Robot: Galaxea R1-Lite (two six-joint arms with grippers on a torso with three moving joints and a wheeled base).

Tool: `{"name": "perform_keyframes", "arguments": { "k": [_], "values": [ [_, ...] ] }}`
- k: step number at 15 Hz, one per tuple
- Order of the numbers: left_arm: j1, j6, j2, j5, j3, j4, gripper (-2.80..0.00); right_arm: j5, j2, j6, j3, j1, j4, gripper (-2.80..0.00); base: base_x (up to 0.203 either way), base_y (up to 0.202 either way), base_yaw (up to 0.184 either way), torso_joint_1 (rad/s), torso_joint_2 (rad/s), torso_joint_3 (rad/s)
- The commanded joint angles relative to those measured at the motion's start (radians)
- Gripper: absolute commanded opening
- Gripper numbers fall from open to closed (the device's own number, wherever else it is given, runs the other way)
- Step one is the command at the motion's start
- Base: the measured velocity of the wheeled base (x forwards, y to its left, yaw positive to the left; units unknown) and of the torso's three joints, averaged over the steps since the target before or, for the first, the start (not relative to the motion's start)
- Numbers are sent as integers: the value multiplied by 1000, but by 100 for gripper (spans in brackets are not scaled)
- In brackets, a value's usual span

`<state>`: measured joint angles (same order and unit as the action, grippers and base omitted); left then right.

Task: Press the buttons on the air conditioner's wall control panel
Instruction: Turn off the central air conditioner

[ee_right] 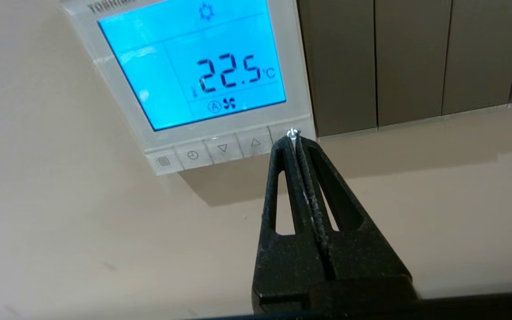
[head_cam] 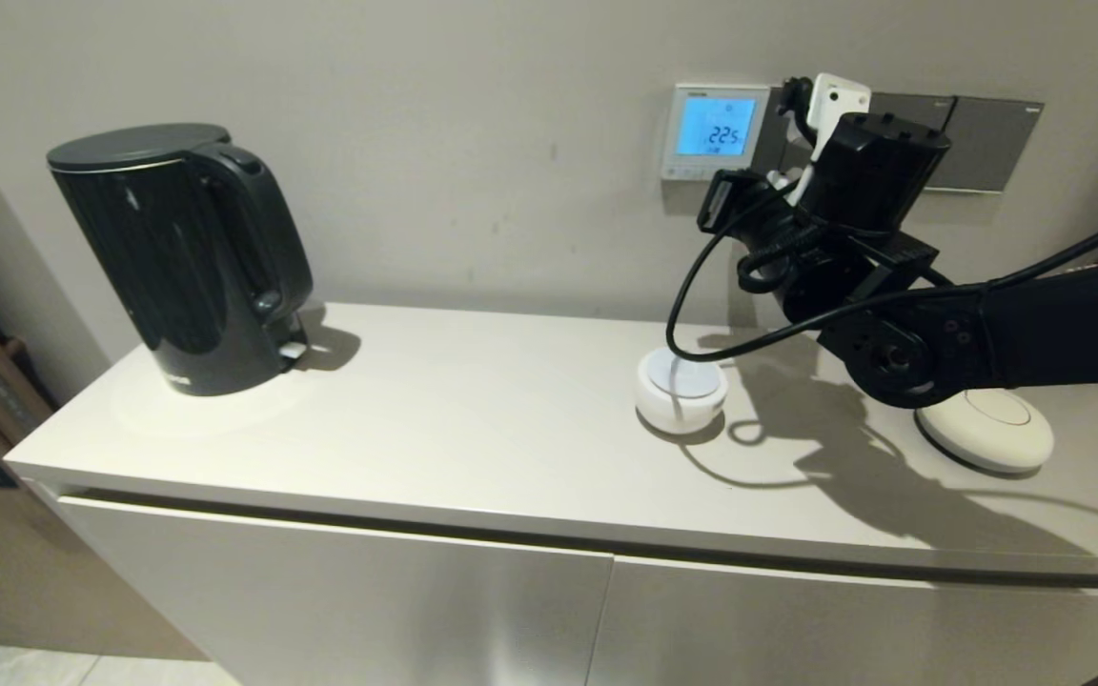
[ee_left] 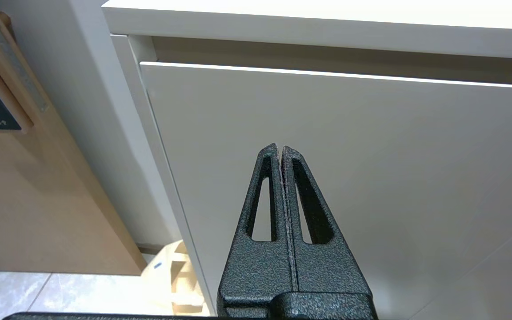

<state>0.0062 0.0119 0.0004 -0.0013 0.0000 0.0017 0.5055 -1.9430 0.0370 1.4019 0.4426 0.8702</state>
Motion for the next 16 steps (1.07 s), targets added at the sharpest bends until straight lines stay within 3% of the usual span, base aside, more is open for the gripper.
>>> {"name": "perform_keyframes", "arguments": {
  "k": [1, 16],
  "values": [
    [1, 0, 0, 0, 0, 0, -280, 2, -14, 0, 6, 1, 7, -280, 0, 0, 0, 0, 0, 0],
    [1, 0, 0, 0, 0, 0, -280, 4, -63, 1, 54, -13, 9, -280, 0, 0, 0, 0, 0, 0]
  ]
}}
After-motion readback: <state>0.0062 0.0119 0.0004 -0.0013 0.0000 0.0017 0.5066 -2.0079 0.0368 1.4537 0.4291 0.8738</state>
